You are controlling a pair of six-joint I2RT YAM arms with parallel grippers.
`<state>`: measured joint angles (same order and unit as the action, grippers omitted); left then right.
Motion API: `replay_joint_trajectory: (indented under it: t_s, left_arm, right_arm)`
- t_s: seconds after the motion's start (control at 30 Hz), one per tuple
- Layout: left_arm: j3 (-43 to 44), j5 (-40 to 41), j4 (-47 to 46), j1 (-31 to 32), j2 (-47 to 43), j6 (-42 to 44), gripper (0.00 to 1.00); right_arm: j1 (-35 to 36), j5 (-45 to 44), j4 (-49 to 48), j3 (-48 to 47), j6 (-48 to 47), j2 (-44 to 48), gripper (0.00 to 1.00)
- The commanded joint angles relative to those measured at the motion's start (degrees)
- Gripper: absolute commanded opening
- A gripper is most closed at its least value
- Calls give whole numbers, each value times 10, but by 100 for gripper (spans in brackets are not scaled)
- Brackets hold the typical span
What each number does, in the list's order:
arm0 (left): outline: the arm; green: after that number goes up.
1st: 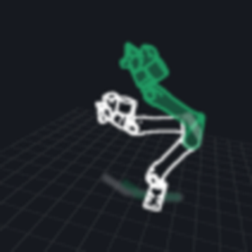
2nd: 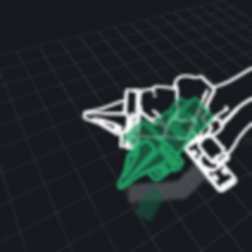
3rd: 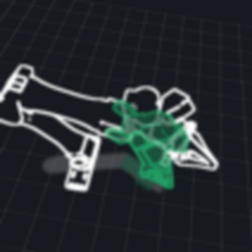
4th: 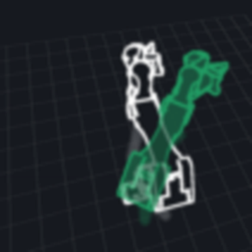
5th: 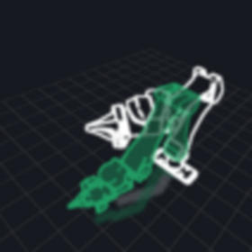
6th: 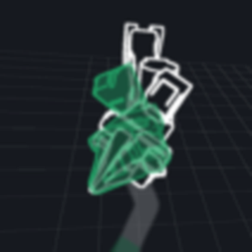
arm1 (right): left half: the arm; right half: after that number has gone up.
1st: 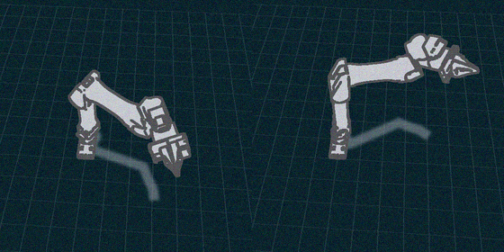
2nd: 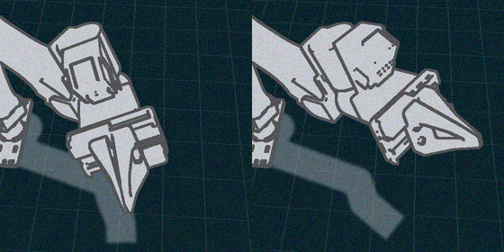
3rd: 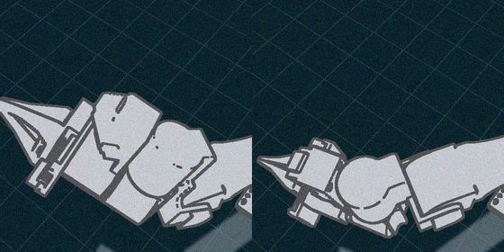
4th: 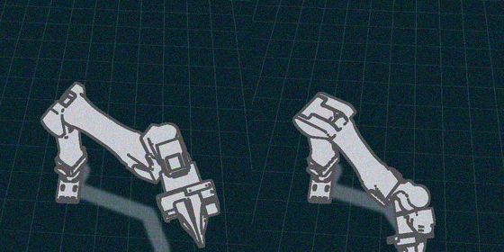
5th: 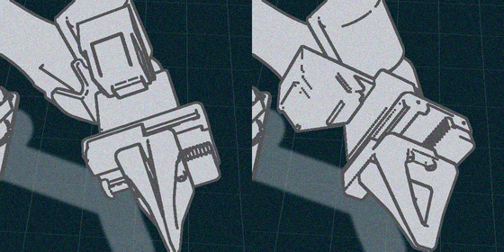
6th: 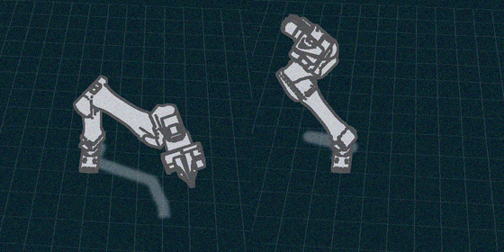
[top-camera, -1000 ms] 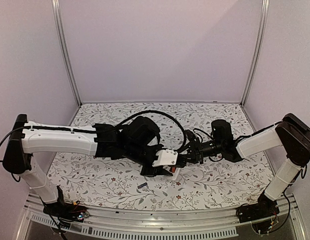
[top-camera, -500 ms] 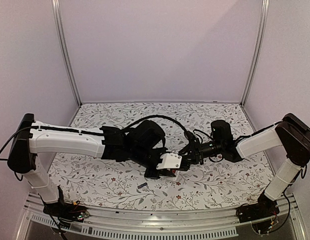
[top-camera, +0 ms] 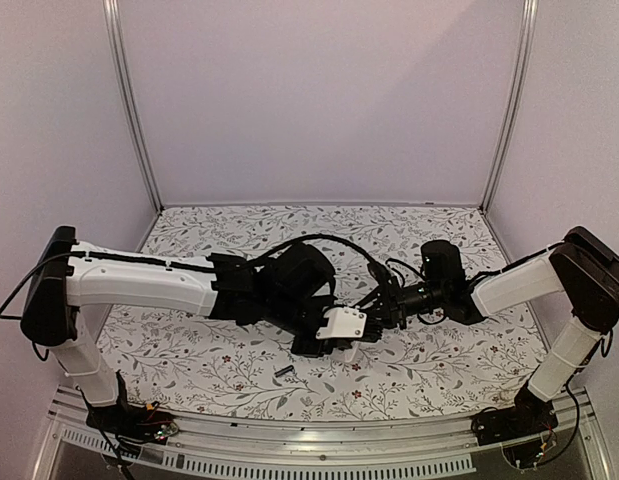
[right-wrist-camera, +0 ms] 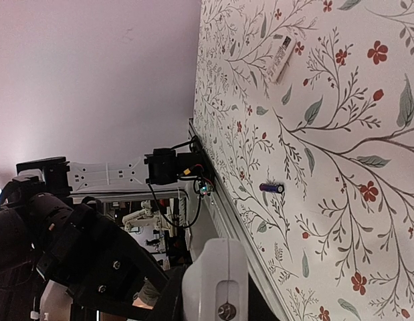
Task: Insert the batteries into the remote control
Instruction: Press the battery in the battery compartment.
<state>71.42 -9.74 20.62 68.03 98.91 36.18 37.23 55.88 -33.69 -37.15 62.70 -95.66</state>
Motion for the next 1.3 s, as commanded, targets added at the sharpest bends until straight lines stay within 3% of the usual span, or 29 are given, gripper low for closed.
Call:
replay_joint_trajectory:
  t_s: [0.0,0.27,0.5,0.97,1.27]
  left_arm:
    - [-2,17,10,1,3,5,11]
    - [-13,13,5,-7,-7,15,10]
    - [-23,-4,-11,-17,-11,9,9]
    - [-46,-29,-29,-40,-21,3,7]
    - [-52,-57,-54,-56,-17,-7,6]
  right_arm:
    - [5,9,-3,-9,-7,6,0]
    - [5,28,-24,-10,-4,16,0]
    - [9,48,-107,-5,41,22,0]
    - [18,59,-460,13,272,-48,0]
    - [28,61,-457,10,284,-34,0]
